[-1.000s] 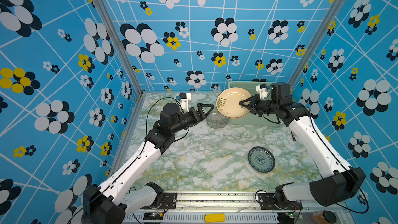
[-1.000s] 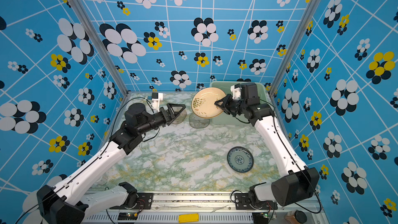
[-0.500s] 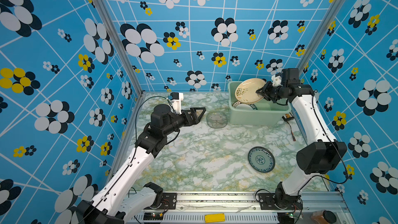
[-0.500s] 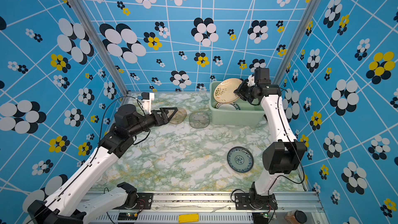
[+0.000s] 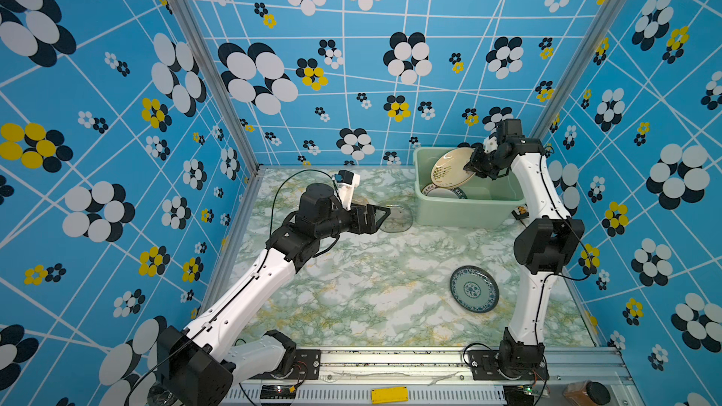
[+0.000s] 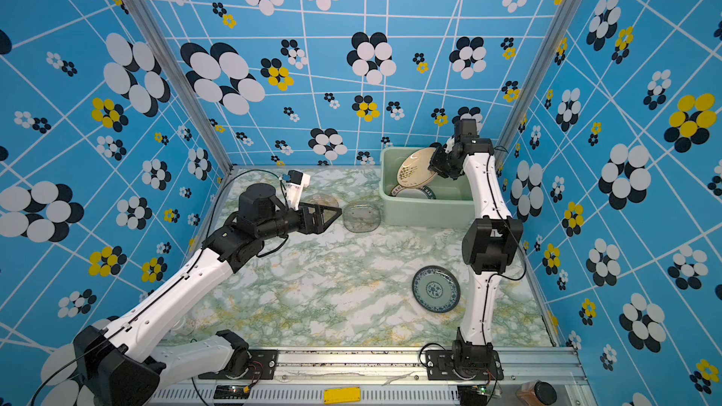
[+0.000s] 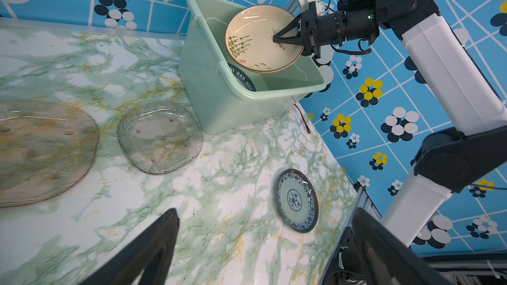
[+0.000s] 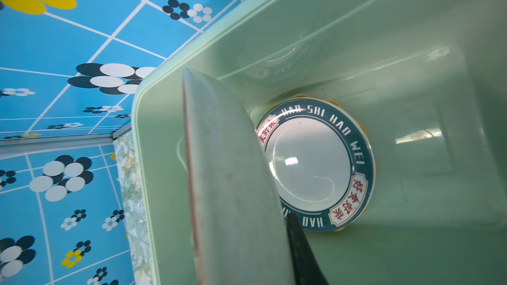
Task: Place the plates into the plastic bin on the countertop
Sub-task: Place the plate in the plastic bin.
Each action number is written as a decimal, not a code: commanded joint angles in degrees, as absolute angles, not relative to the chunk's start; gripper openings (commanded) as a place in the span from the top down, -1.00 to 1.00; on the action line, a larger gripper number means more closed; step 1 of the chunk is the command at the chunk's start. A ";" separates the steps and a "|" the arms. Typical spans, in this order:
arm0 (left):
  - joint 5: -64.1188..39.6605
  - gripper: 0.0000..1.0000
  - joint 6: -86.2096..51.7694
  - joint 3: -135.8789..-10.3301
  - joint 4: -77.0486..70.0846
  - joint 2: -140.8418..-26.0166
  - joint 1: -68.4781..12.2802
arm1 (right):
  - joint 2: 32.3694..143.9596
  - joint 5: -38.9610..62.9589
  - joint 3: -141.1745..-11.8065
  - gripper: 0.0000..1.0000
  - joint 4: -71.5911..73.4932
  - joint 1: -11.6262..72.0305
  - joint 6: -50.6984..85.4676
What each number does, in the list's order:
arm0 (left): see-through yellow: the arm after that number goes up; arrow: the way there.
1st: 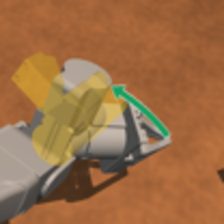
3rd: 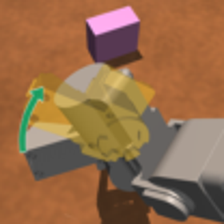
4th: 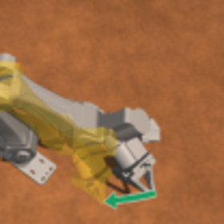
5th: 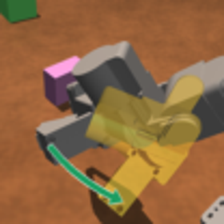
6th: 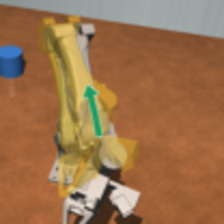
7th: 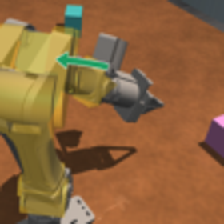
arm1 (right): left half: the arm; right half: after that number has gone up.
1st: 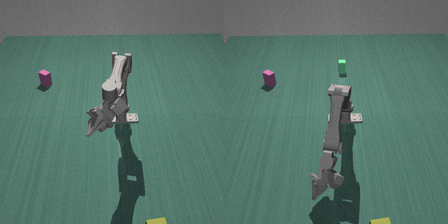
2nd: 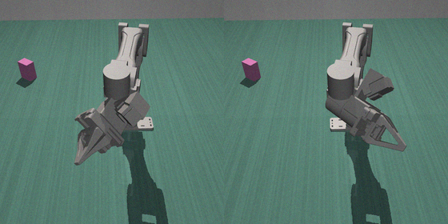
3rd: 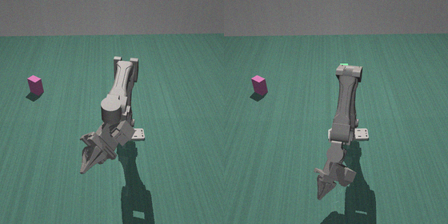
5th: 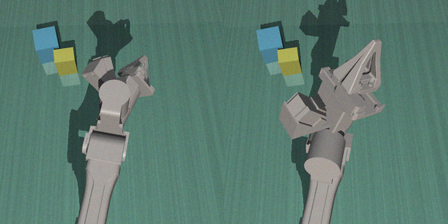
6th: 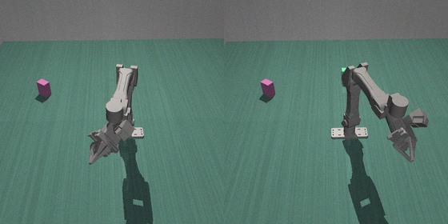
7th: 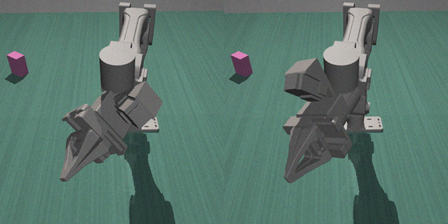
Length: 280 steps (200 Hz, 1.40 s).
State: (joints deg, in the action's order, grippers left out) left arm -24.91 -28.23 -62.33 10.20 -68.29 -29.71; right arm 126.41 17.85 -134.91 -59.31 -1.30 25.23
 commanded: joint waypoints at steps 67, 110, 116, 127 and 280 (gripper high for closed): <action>-26.00 -0.98 -27.33 -63.97 10.70 -71.97 -30.58 | 135.85 17.19 -144.31 1.00 -67.46 -1.41 17.64; -26.10 -0.98 -27.43 -64.71 11.12 -73.65 -30.76 | 137.99 19.40 -143.40 1.00 -66.40 -1.41 17.88; -26.17 -0.99 -27.45 -64.77 11.16 -73.82 -30.76 | 138.20 19.55 -143.24 1.00 -66.21 -1.41 17.90; -26.19 -0.99 -27.50 -64.86 11.25 -74.10 -30.75 | 138.45 19.69 -142.86 1.00 -65.93 -1.43 17.90; -25.84 -0.98 -28.12 -65.09 12.01 -75.15 -30.94 | 140.62 20.74 -139.09 0.72 -64.68 -1.43 17.53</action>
